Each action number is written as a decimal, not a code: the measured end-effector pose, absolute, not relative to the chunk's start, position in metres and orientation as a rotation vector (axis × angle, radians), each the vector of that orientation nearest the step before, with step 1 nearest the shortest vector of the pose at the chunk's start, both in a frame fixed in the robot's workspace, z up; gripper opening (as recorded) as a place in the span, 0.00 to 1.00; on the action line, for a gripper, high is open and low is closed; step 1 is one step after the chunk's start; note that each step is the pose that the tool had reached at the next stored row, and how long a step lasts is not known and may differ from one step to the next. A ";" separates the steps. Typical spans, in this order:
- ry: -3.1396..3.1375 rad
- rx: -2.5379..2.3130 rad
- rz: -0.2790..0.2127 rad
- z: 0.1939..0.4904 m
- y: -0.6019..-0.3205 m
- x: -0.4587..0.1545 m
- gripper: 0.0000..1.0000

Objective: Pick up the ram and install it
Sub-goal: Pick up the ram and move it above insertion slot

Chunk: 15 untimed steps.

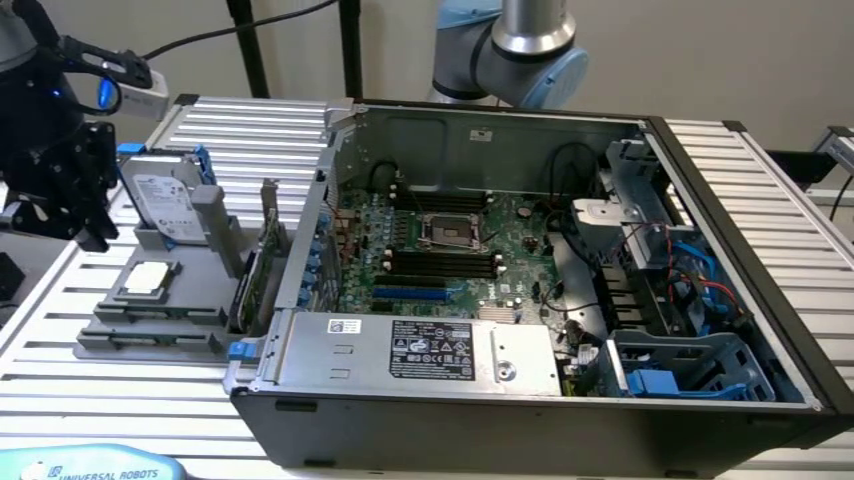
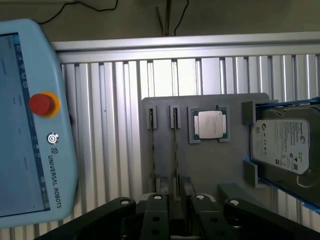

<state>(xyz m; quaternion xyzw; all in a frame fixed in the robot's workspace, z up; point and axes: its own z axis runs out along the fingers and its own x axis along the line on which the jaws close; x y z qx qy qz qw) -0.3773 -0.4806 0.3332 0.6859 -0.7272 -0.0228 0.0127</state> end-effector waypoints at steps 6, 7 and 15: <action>-2.266 2.138 -0.071 0.322 -0.484 -0.376 0.25; -2.266 2.137 -0.071 0.320 -0.485 -0.376 0.26; -2.266 2.137 -0.071 0.306 -0.487 -0.376 0.39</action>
